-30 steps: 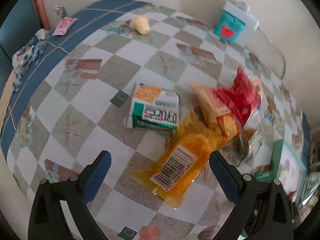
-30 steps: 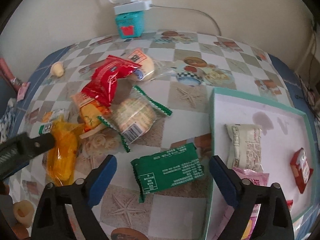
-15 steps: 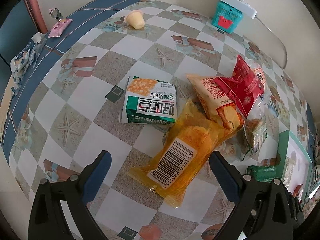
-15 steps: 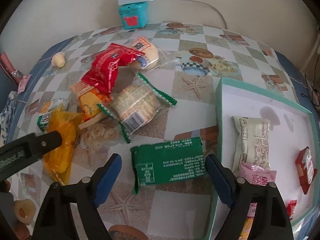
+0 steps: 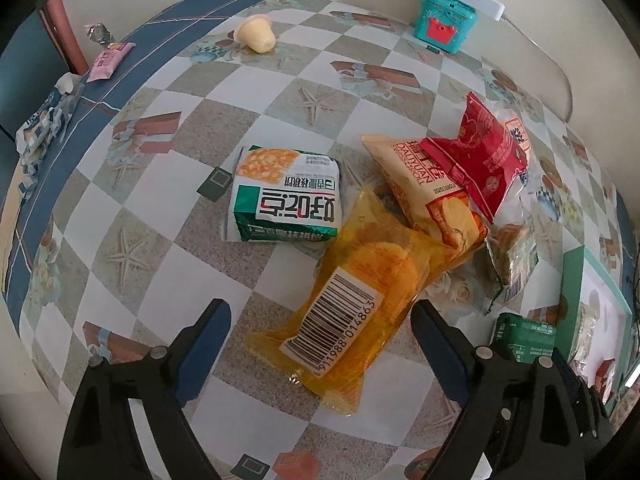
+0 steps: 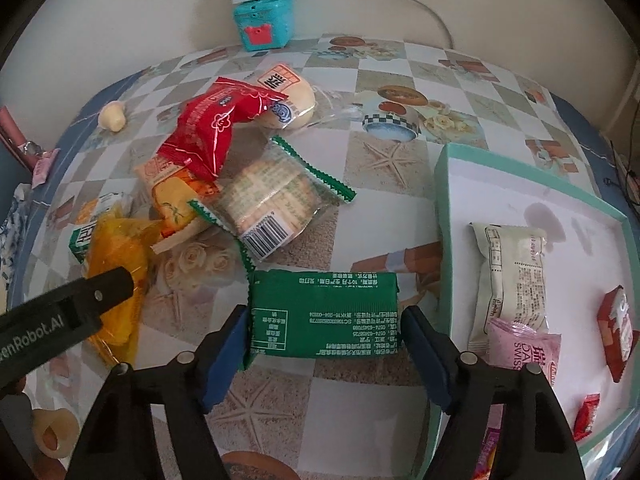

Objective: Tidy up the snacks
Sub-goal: 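Grasp the green biscuit pack with the right gripper while the left gripper grasps the orange bread bag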

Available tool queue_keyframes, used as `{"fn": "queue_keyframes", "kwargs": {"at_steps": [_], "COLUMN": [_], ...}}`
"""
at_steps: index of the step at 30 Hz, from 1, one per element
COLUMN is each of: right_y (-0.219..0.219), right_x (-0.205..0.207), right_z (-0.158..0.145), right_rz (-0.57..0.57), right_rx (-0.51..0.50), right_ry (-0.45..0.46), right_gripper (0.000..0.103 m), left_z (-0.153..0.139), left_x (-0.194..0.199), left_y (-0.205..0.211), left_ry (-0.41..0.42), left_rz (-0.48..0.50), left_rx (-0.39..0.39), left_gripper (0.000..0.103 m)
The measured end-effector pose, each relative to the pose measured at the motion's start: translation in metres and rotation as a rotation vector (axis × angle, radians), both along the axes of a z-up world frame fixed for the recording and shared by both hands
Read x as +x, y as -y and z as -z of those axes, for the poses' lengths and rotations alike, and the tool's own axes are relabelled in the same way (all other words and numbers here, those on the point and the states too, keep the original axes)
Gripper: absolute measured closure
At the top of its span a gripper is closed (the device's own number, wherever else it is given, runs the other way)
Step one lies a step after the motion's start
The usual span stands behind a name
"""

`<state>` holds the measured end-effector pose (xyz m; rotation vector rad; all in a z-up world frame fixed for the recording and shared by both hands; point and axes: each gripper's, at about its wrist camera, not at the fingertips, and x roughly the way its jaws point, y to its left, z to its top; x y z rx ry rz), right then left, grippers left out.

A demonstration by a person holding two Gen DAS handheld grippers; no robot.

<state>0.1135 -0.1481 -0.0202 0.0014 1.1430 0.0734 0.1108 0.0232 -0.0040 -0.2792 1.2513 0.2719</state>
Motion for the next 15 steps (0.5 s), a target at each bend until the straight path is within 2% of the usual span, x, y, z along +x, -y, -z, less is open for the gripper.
{"fn": "queue_keyframes", "kwargs": {"at_steps": [4,6,13,15], "right_y": [-0.001,-0.001,0.001,0.001], "right_x": [0.000,0.000,0.001,0.001], "right_z": [-0.001,0.000,0.003,0.003], "right_rz": [-0.002,-0.003,0.012,0.014], "right_rx": [-0.006,-0.006,0.007,0.008], "right_ry": [0.008,0.005,-0.002,-0.001], "right_gripper": [0.028,0.028,0.029,0.030], "left_z": [0.002,0.003,0.001,-0.001], "left_x": [0.001,0.002,0.003,0.003], "left_y": [0.003,0.005,0.011,0.013], "left_ry": [-0.007,-0.012,-0.003,0.004], "left_rz": [0.013,0.022,0.049,0.056], "left_rx": [0.012,0.012,0.032,0.031], "left_gripper": [0.012,0.028,0.037,0.049]}}
